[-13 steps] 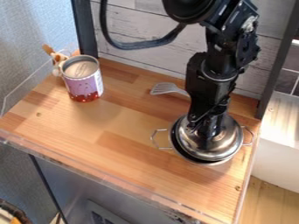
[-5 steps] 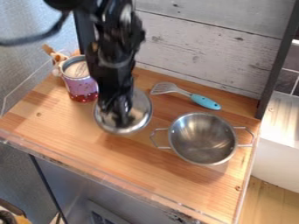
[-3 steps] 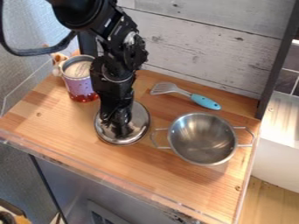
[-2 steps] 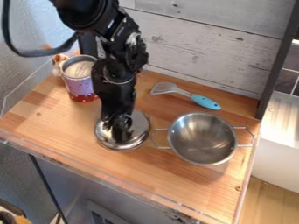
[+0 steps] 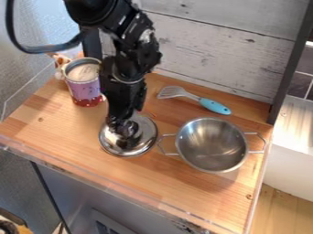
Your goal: Remove the silver lid from the top of the silver pot
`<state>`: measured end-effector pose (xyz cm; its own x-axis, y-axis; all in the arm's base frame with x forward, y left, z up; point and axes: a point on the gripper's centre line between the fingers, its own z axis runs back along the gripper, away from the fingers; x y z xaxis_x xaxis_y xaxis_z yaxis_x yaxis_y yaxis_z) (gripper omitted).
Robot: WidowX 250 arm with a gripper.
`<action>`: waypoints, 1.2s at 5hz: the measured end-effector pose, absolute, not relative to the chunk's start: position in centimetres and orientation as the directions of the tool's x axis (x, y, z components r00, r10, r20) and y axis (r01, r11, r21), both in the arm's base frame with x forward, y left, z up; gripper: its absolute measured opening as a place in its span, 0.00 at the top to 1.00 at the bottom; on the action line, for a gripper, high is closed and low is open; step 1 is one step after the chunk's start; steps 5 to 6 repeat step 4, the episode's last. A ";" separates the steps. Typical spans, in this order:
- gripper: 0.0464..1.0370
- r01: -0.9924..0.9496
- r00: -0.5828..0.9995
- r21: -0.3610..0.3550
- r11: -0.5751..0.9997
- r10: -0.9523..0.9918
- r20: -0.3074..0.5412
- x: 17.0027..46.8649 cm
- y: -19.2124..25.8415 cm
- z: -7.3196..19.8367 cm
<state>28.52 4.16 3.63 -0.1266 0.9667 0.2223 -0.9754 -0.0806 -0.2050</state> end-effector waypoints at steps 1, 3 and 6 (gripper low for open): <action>0.03 -0.970 -0.136 -0.228 -0.083 0.964 0.227 29.0 4.0 5.6; 0.04 -0.952 -0.134 -0.297 -0.079 0.977 0.168 29.8 2.7 10.8; 0.04 -0.951 -0.130 -0.300 -0.075 0.977 0.168 29.8 2.7 11.0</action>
